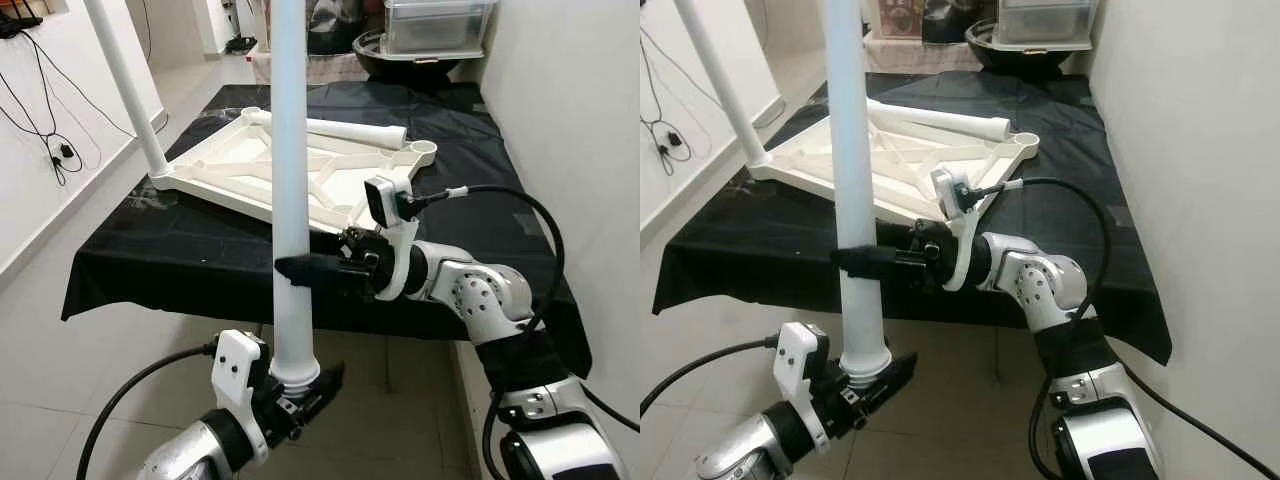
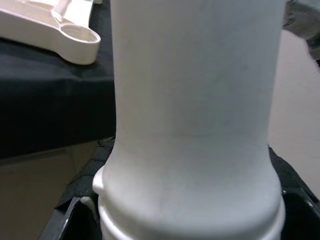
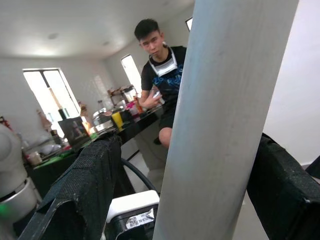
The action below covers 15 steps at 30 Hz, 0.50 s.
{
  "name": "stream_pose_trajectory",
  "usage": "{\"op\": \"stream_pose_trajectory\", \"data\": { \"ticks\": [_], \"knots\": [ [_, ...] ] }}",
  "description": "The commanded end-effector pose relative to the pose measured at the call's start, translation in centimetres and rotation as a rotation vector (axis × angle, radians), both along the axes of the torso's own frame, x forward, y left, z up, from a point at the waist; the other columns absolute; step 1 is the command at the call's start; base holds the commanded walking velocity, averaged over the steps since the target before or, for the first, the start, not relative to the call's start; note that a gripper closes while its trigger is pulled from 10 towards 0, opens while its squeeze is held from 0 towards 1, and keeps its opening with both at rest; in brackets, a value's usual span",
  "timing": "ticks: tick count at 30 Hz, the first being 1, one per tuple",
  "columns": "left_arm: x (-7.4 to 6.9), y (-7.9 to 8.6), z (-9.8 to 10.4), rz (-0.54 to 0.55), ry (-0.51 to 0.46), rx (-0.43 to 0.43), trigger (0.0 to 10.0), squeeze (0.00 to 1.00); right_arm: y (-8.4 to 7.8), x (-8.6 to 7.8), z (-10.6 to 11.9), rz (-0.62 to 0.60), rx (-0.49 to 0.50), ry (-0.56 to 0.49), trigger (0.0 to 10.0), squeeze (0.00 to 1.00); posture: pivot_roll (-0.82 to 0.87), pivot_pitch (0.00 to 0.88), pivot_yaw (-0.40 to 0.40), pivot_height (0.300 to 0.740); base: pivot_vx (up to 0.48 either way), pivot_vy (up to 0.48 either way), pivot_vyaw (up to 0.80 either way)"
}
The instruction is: Building children table
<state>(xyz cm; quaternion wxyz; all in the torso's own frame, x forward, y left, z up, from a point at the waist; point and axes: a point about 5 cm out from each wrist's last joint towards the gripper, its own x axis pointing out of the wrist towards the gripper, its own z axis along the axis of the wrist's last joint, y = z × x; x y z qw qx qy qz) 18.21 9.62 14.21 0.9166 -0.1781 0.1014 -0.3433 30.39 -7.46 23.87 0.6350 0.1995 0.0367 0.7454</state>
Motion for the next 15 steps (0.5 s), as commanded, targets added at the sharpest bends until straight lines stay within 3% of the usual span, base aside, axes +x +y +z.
{"op": "stream_pose_trajectory", "data": {
  "ticks": [1,2,8,15],
  "knots": [
    [-0.4,0.0,-0.2,0.001,0.044,-0.020,10.0,0.00,0.7,-0.4,0.0,0.057,-0.006,-0.006,10.0,0.00,0.02,0.089,0.048,0.740,0.000,0.000,0.00],
    [-1.1,-0.1,-0.3,-0.027,0.084,-0.055,10.0,0.00,0.9,-0.5,-0.2,0.076,-0.019,-0.002,10.0,0.00,0.02,0.089,0.048,0.740,0.000,0.000,0.00],
    [-2.0,0.1,-0.7,-0.074,0.115,-0.027,10.0,0.00,1.1,-0.5,-0.3,0.089,-0.031,0.001,10.0,0.00,0.02,0.094,0.045,0.740,0.000,0.000,0.00],
    [-3.2,1.5,-1.9,-0.144,0.142,0.146,10.0,0.00,1.4,-0.4,-0.9,0.102,-0.074,0.057,10.0,0.00,0.02,0.102,0.048,0.740,0.000,0.000,0.00]
  ]
}}
